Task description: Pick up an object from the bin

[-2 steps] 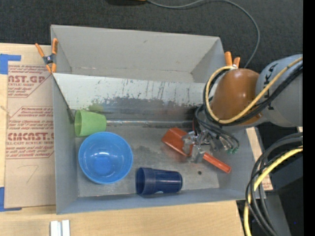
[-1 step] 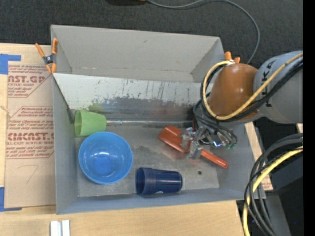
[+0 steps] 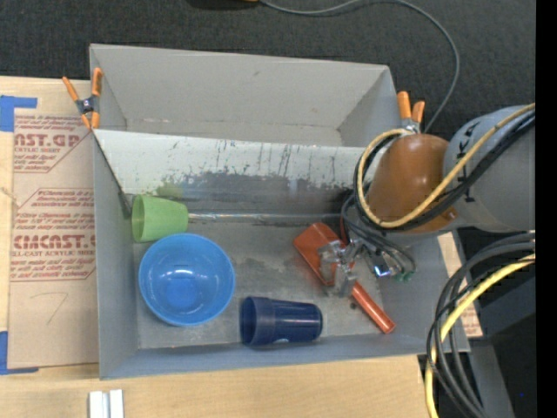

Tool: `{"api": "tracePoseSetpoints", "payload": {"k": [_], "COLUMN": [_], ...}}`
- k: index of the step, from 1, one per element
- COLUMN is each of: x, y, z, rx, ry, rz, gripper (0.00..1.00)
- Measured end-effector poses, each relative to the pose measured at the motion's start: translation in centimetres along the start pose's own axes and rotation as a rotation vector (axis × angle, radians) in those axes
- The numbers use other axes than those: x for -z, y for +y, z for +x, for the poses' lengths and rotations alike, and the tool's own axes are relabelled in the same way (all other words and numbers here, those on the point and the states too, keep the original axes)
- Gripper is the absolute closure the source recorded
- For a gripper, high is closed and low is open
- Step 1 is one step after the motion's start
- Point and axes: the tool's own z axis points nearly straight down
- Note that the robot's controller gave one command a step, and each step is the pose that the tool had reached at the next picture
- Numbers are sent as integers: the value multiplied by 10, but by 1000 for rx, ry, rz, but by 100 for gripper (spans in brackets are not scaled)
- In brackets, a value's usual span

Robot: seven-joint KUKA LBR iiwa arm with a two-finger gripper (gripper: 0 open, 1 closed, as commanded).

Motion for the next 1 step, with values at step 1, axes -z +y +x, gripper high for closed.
{"api": "tracePoseSetpoints", "payload": {"k": [1], "x": [147], "y": [8], "z": [-20], "rx": [76], "ry": [-7], "rz": [2], "gripper": [100]}}
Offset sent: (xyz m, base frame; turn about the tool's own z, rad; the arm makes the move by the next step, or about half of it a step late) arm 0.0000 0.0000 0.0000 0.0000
